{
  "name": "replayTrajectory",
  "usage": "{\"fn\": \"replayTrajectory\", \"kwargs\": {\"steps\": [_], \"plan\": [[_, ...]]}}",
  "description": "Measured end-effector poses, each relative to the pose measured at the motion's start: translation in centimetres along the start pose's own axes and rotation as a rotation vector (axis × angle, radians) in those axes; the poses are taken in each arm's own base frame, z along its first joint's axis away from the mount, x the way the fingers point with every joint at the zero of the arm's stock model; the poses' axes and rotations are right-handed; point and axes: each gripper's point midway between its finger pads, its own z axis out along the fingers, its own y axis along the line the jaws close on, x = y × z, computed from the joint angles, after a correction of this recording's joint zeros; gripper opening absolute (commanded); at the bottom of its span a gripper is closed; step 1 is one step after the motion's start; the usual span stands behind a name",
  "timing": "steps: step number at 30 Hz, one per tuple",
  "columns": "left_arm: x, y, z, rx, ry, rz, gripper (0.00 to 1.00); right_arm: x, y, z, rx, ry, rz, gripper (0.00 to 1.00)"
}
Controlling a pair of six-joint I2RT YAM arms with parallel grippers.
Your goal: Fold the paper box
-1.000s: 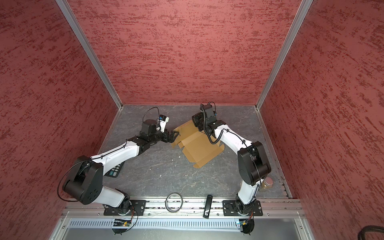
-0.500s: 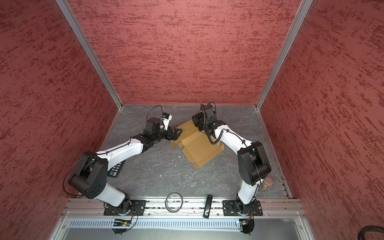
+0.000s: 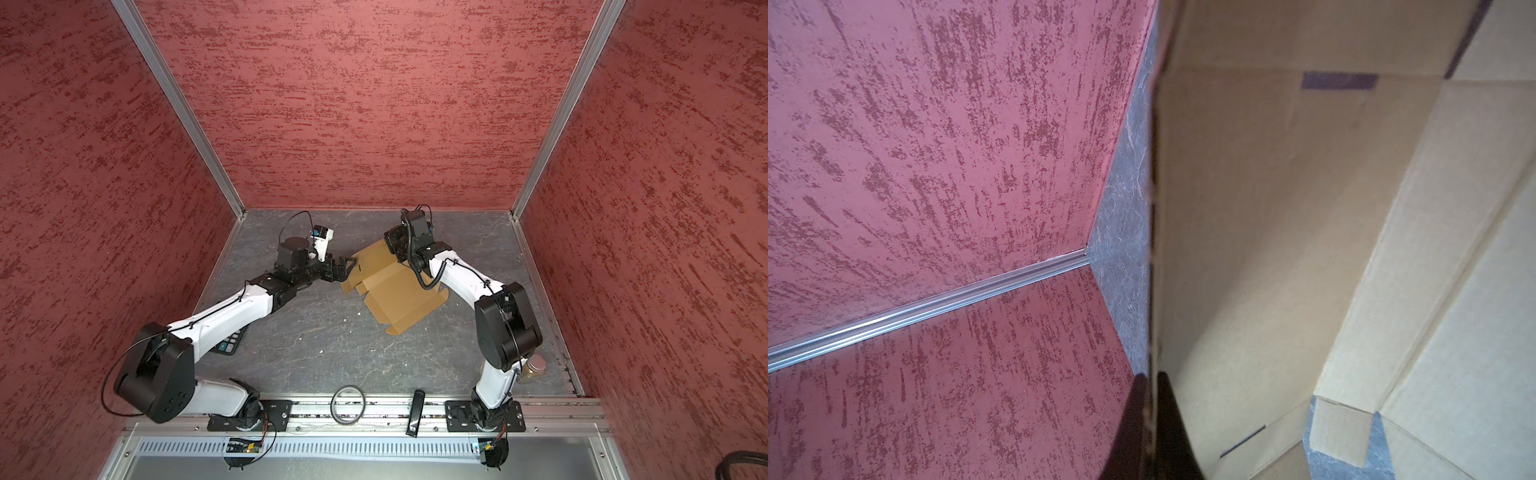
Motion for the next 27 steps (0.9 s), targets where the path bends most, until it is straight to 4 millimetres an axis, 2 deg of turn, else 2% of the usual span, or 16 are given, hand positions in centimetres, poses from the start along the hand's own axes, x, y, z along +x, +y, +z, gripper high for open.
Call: {"fn": "replayTrajectory", "kwargs": {"steps": [7, 11, 14, 20, 24, 27], "plan": [[-1.4, 1.7, -3.1, -0.040, -0.053, -0.052, 1.00, -0.3, -0.3, 0.1, 0.000, -0.021, -0.046, 0.04], [-1.0, 3.4, -4.2, -0.083, -0.058, -0.098, 0.93, -0.1, -1.3, 0.4, 0.008, -0.021, -0.060, 0.04], [0.9, 5.0, -4.1, -0.125, -0.018, -0.141, 0.85, -0.1, -1.4, 0.5, 0.000, -0.021, -0.066, 0.04], [6.3, 6.8, -1.7, -0.167, 0.131, -0.185, 0.85, -0.1, -0.9, 0.5, -0.023, -0.023, -0.072, 0.04], [8.5, 6.7, -0.1, -0.165, 0.200, -0.172, 0.86, -0.1, -0.8, 0.6, -0.031, -0.023, -0.073, 0.04], [9.2, 5.7, 0.8, -0.143, 0.226, -0.143, 0.86, -0.1, -0.9, 0.6, -0.035, -0.023, -0.074, 0.04]]}}
